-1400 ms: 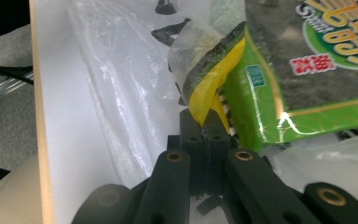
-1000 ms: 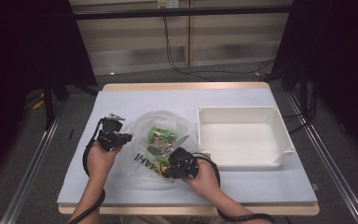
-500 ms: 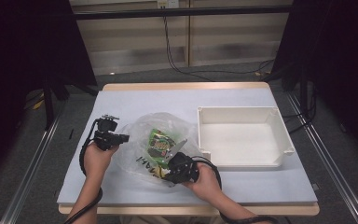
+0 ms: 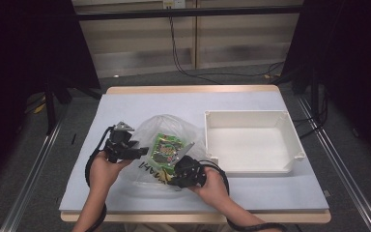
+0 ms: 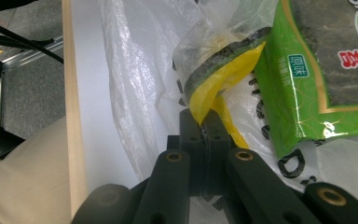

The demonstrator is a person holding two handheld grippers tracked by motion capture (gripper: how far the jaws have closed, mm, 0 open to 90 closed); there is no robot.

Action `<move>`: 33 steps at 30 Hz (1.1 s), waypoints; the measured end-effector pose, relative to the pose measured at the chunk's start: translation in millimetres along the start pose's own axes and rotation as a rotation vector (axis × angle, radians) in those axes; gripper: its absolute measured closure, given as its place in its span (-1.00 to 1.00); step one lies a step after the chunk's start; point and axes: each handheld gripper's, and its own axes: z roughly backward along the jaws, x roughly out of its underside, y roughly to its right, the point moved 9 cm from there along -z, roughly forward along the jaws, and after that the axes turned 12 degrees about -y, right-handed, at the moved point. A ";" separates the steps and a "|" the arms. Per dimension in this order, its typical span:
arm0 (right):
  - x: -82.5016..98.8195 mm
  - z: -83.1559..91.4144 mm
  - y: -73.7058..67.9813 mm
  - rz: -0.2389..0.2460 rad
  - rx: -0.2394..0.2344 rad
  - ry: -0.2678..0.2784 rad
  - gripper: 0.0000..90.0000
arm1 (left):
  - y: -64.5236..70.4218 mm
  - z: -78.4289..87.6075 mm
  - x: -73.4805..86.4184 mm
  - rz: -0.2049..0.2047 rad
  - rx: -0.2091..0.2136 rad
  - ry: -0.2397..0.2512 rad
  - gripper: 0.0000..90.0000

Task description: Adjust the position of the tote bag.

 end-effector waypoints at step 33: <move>-0.4 -4.4 -7.5 0.029 -0.021 -0.013 1.00 | -35.2 -22.1 -18.1 0.045 -0.090 0.006 0.64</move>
